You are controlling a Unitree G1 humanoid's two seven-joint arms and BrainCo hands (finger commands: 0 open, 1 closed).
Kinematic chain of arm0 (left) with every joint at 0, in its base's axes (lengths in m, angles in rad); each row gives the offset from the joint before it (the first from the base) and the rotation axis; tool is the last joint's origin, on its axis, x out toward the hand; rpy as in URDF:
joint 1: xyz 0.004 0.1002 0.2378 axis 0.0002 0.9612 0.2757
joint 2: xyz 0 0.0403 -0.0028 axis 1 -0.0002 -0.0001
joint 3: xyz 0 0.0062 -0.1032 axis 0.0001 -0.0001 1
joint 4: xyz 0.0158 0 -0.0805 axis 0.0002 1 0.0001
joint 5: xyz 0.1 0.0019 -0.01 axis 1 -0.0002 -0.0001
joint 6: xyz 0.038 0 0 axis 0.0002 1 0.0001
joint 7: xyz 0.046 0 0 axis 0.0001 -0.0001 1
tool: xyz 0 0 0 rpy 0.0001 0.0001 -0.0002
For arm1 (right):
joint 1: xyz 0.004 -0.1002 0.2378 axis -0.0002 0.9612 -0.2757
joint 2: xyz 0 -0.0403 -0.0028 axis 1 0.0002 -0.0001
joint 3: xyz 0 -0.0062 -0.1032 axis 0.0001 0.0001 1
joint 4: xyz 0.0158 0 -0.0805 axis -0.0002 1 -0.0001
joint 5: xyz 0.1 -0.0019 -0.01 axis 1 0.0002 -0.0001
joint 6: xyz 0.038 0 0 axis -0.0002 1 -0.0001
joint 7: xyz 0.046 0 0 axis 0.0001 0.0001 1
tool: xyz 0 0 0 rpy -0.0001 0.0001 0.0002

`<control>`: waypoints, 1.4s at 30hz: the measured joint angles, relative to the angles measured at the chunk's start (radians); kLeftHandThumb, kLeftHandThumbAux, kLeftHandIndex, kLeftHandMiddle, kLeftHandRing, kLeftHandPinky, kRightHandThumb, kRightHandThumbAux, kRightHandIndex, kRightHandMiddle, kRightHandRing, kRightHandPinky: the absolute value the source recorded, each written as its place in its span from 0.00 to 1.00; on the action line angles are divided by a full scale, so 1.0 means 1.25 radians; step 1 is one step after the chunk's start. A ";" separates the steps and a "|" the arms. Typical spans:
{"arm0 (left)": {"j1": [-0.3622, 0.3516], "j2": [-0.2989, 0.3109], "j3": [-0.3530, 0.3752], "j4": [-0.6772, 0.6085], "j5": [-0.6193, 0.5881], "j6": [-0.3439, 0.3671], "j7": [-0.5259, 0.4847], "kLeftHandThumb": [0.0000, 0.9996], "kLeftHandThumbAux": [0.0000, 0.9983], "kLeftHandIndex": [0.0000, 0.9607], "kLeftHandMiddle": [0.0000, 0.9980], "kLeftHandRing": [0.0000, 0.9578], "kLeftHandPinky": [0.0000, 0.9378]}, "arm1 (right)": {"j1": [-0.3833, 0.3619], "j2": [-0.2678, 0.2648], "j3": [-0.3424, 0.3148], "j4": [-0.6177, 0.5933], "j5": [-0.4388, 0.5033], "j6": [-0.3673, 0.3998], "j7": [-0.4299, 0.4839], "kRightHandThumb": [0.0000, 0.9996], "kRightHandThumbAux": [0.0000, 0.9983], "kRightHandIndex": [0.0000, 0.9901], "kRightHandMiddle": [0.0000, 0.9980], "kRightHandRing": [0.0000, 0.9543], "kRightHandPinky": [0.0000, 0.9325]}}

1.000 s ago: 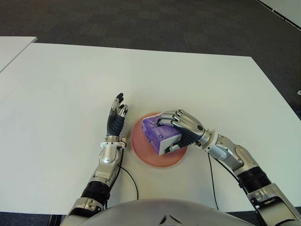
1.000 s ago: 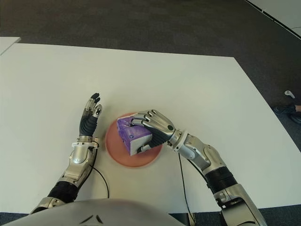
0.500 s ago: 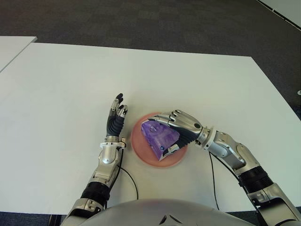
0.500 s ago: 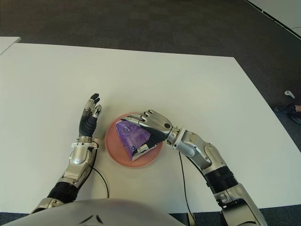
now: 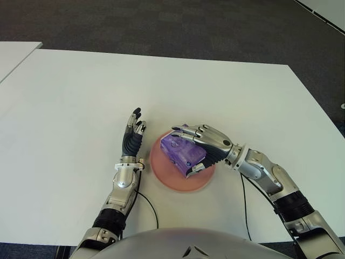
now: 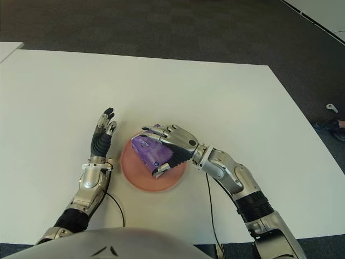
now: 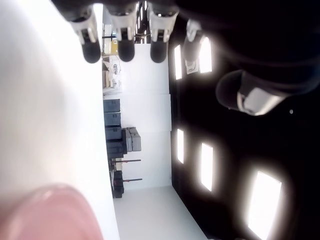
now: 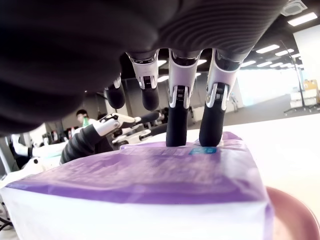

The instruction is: Put the tissue paper into the plate.

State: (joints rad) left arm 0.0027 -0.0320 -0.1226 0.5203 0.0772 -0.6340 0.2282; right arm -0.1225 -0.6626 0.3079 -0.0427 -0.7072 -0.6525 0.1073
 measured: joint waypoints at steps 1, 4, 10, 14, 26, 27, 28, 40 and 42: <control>0.000 0.000 0.000 0.000 0.000 0.000 0.000 0.00 0.36 0.00 0.00 0.00 0.00 | 0.000 0.000 -0.001 0.000 0.001 0.002 0.002 0.15 0.31 0.00 0.00 0.00 0.00; 0.000 0.000 0.000 0.000 0.000 0.000 0.000 0.00 0.36 0.00 0.00 0.00 0.00 | 0.000 0.002 -0.003 0.000 0.004 0.005 0.008 0.15 0.32 0.00 0.00 0.00 0.00; 0.000 0.000 0.000 0.000 0.000 0.000 -0.001 0.00 0.36 0.00 0.00 0.00 0.00 | 0.000 0.007 -0.008 0.000 0.020 0.006 0.020 0.16 0.31 0.00 0.00 0.00 0.00; 0.000 0.000 0.001 0.001 0.000 0.003 -0.002 0.00 0.36 0.00 0.00 0.00 0.00 | -0.003 0.010 -0.016 -0.001 0.052 0.012 0.035 0.17 0.30 0.00 0.00 0.00 0.00; -0.003 0.000 0.008 0.004 0.000 0.009 -0.007 0.00 0.36 0.00 0.00 0.00 0.00 | -0.191 0.085 -0.109 0.000 0.273 0.186 0.125 0.18 0.27 0.00 0.00 0.00 0.00; -0.004 -0.001 0.008 0.005 0.000 0.009 -0.007 0.00 0.36 0.00 0.00 0.00 0.00 | -0.204 0.096 -0.118 -0.002 0.284 0.203 0.121 0.18 0.27 0.00 0.00 0.00 0.00; -0.005 -0.001 0.007 0.006 0.000 0.009 -0.007 0.00 0.36 0.00 0.00 0.00 0.00 | -0.213 0.108 -0.127 -0.004 0.290 0.218 0.115 0.19 0.28 0.00 0.00 0.00 0.00; -0.016 -0.001 0.005 0.019 -0.001 0.009 -0.027 0.00 0.38 0.00 0.00 0.00 0.00 | -0.223 0.273 -0.220 0.054 0.340 0.308 -0.053 0.12 0.44 0.00 0.00 0.00 0.00; -0.014 -0.001 0.005 0.016 -0.001 0.009 -0.036 0.00 0.39 0.00 0.00 0.00 0.00 | -0.199 0.297 -0.235 0.069 0.350 0.308 -0.084 0.10 0.47 0.00 0.00 0.00 0.00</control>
State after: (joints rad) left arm -0.0153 -0.0333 -0.1166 0.5404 0.0758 -0.6229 0.1830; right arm -0.3709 -0.2916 0.0144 0.0435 -0.2694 -0.2674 0.0028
